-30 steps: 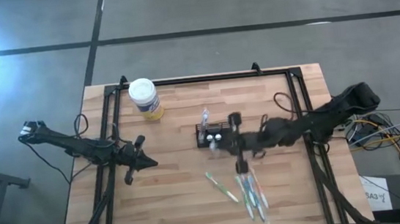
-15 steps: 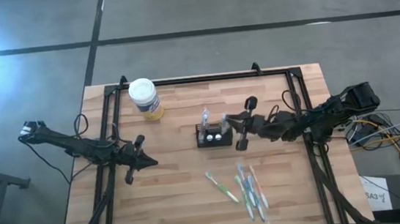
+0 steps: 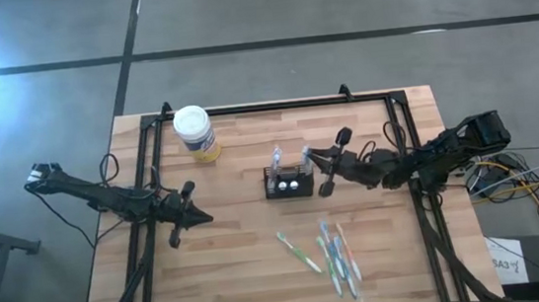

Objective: Pick & Place toothbrushing station
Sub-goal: Put the left blue toothbrush into the wire organizer

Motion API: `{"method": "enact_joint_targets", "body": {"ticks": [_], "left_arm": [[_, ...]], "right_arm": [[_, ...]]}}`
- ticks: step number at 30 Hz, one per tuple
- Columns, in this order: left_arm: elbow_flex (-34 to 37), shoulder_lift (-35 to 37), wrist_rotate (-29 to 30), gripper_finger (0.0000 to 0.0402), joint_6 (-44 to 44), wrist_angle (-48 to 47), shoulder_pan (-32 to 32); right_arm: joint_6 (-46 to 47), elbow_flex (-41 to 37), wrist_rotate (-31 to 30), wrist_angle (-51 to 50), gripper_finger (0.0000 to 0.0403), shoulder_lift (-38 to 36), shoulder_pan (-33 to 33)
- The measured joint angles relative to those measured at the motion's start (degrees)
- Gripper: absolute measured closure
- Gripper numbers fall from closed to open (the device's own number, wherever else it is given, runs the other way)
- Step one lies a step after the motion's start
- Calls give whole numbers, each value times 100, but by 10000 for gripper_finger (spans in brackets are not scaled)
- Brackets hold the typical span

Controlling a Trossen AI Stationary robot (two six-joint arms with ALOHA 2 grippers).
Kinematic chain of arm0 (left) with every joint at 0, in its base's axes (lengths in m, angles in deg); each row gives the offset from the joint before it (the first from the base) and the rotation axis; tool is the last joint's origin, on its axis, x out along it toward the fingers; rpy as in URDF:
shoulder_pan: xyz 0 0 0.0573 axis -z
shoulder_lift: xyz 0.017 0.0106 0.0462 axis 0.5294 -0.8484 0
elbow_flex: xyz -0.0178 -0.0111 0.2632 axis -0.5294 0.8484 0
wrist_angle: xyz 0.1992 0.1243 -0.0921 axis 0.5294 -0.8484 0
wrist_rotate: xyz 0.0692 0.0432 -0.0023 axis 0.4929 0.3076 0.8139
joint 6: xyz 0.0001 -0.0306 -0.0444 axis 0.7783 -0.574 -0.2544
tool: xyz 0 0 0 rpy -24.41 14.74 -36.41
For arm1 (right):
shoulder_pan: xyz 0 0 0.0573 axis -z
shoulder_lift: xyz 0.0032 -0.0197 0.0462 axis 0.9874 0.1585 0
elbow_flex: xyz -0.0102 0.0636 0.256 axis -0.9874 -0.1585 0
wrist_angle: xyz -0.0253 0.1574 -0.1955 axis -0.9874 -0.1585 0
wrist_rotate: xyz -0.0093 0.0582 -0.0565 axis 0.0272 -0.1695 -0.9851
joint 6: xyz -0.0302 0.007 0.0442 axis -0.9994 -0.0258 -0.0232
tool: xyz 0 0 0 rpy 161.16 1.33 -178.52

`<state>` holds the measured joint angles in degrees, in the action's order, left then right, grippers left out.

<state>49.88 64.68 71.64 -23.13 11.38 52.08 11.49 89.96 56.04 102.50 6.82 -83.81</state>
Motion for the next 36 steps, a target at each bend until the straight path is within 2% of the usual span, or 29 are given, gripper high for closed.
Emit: {"method": "enact_joint_targets", "body": {"ticks": [9, 17, 21, 36], "left_arm": [[2, 0, 103, 396, 13, 4, 0], [0, -2, 131, 396, 11, 4, 2], [0, -2, 131, 396, 10, 2, 0], [0, -7, 129, 396, 26, -48, 1]], "right_arm": [[197, -20, -98, 122, 390, 144, 17], [-6, -37, -168, 1451, 390, 1286, 63], [22, 16, -370, 1460, 390, 1561, 58], [623, 11, -404, 1453, 390, 2176, 58]]}}
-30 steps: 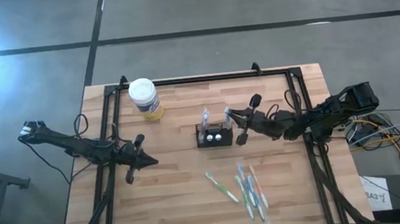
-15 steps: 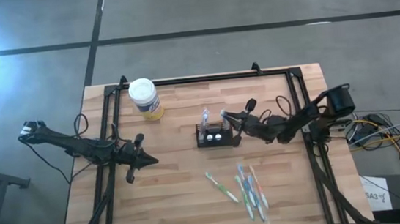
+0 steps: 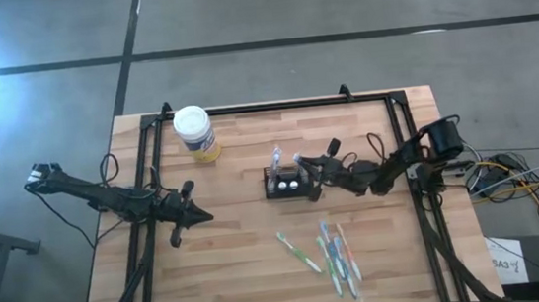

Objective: Pick & Place toothbrushing station
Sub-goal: Put the left blue toothbrush into the wire organizer

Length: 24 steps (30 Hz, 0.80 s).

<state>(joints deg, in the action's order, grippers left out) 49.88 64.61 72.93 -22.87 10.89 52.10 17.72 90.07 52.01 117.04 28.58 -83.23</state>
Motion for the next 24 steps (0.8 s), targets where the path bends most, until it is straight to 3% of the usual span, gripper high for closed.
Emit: {"method": "enact_joint_targets", "body": {"ticks": [11, 24], "left_arm": [[0, 0, -2, 396, -21, 2, -1], [0, 0, -2, 396, -79, 21, 0]], "right_arm": [[370, -7, 4, -127, 384, 145, -57], [392, -7, -82, -143, 266, -73, -117]]}}
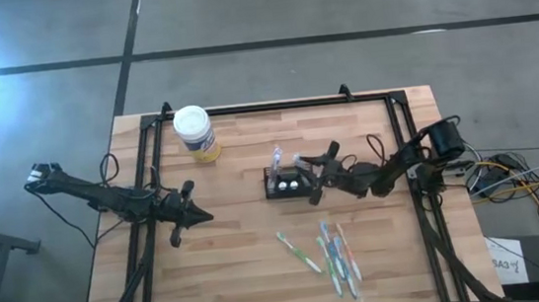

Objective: Pick & Place toothbrushing station
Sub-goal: Put the left blue toothbrush into the wire organizer

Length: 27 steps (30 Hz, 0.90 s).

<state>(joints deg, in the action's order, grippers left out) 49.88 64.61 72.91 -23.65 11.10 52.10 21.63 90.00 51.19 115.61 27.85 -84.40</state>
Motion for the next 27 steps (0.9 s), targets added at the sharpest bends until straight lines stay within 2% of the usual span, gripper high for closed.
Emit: {"method": "enact_joint_targets", "body": {"ticks": [4, 8, 13, 16, 19, 22, 24, 27], "left_arm": [[0, 0, 0, 396, -5, 0, 0], [0, 0, 0, 396, -14, -1, 0], [-1, 2, -2, 396, -85, -1, -1], [-2, 0, -1, 396, -105, -3, -1], [-2, 7, -1, 396, -98, -5, -1], [-2, 7, -2, 396, -98, -5, -1], [-2, 7, -2, 396, -79, -5, 0], [-2, 7, -2, 396, 3, -5, -1]], "right_arm": [[-100, 0, -313, 1, 249, -87, -63], [-668, 0, -665, 7, 237, -365, -272], [-1449, 7, -1175, -110, 231, -1111, -679], [-1564, 96, -1407, -781, 232, -1747, -1052], [-1391, 448, -1890, -2415, 234, -2477, -1525], [-772, 1109, -2684, -5010, 234, -3127, -2083], [154, 1724, -3022, -6942, 234, -3410, -2425], [2017, 2710, -3106, -9563, 235, -3471, -2815]]}}
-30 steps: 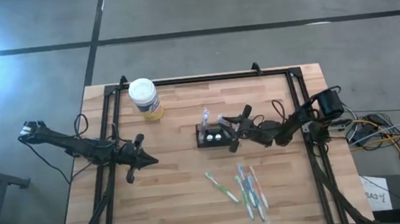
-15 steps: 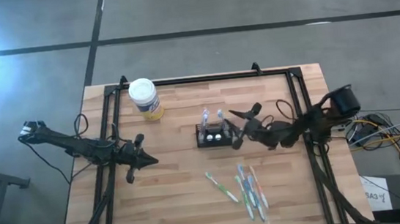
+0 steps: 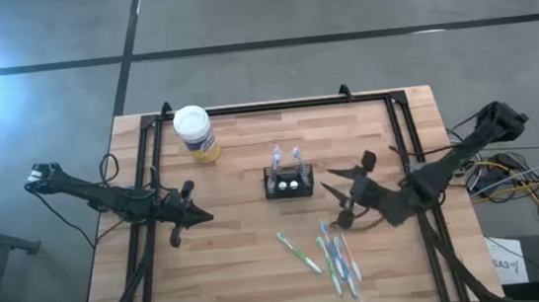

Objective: Pick & Place toothbrushing station
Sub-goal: Put the left blue toothbrush into the wire organizer

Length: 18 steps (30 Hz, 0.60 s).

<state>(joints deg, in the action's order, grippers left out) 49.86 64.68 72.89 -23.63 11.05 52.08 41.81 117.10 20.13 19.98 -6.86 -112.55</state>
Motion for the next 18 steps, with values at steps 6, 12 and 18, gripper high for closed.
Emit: {"method": "enact_joint_targets", "body": {"ticks": [6, 12, 18], "left_arm": [[0, 0, 0, 396, 5, -11, 2], [0, 0, -13, 396, -127, -11, 0], [-9, 0, -13, 396, -105, 0, 0]], "right_arm": [[3089, 1679, 282, -3750, 240, 830, -311], [5032, 2951, 1449, -5469, 254, 1974, -163], [5654, 3604, 2732, -5824, 270, 2873, 162]]}}
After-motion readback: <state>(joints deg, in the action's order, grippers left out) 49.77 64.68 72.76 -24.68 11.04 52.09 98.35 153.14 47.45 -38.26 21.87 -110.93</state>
